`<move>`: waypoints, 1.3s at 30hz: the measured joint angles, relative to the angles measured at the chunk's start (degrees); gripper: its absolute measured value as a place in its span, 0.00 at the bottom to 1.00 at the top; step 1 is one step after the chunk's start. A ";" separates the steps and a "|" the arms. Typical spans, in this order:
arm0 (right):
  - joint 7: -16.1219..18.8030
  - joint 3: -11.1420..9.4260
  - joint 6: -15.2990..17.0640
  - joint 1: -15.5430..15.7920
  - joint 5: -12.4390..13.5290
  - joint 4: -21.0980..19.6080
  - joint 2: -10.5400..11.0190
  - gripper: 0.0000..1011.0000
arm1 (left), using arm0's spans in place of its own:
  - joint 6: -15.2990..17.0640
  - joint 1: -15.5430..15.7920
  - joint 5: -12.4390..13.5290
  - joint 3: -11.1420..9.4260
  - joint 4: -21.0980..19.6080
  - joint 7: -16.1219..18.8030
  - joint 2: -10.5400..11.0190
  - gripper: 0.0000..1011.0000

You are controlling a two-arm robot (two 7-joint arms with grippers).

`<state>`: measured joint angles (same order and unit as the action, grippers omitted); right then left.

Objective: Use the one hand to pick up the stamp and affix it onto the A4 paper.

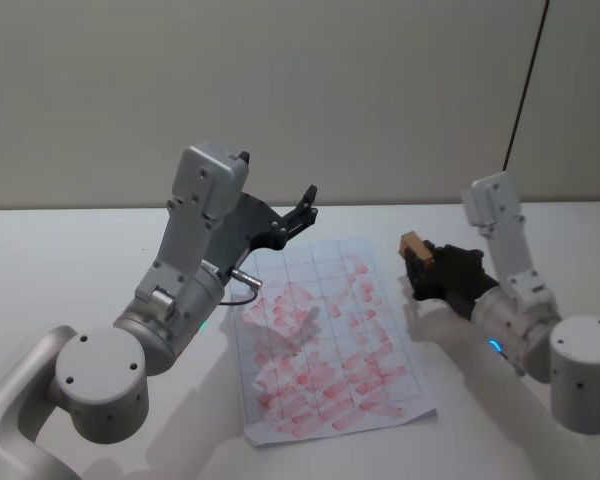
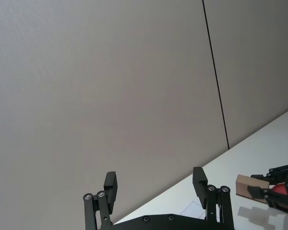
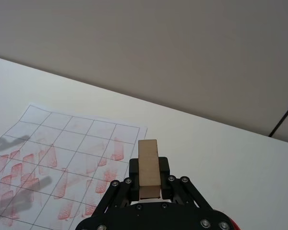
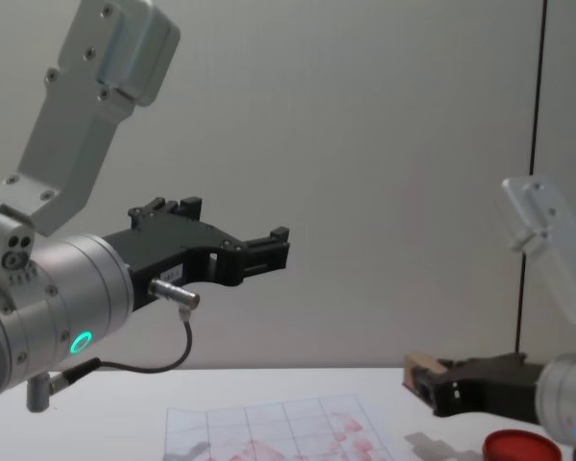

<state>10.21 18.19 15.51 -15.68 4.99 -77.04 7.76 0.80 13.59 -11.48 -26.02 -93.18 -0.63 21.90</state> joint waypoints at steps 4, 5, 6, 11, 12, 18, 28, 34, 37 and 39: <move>0.27 0.64 0.20 -0.87 -0.58 1.53 -0.93 0.22 | 0.00 0.00 0.00 0.00 0.00 0.00 0.00 0.99; 0.32 0.76 0.22 -1.03 -0.69 1.84 -1.11 0.22 | 0.00 0.00 0.00 0.00 0.00 0.00 0.00 0.99; 0.42 1.00 0.25 -1.37 -0.92 2.52 -1.46 0.22 | 0.00 0.00 0.00 0.00 0.00 0.00 0.00 0.99; 0.61 1.70 0.24 -2.42 -1.46 4.60 -2.51 0.22 | 0.00 0.00 0.00 0.00 0.00 0.00 0.00 0.99; 0.63 1.81 0.22 -2.57 -1.55 4.91 -2.66 0.22 | 0.00 0.00 0.00 0.00 0.00 0.00 0.00 0.99; 0.69 2.56 -0.24 -3.99 -2.24 7.93 -3.97 0.22 | 0.00 0.00 0.00 0.00 0.00 0.00 0.00 0.99; 0.41 3.20 -0.83 -5.60 -3.04 11.86 -5.28 0.22 | 0.00 0.00 0.00 0.00 0.00 0.00 0.00 0.99; 0.08 3.38 -0.91 -6.45 -3.41 14.13 -5.89 0.22 | 0.00 0.00 0.00 0.00 0.00 0.00 0.00 0.99; -0.07 3.41 -1.03 -6.85 -3.59 15.07 -6.12 0.22 | 0.00 0.00 0.00 0.00 0.00 0.00 0.00 0.99; -0.16 3.42 -1.05 -7.08 -3.69 15.68 -6.28 0.22 | 0.00 0.00 0.00 0.00 0.00 0.00 0.00 0.99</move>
<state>10.05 21.62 14.47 -22.76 1.30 -61.36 1.47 0.79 13.59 -11.48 -26.02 -93.17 -0.63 21.89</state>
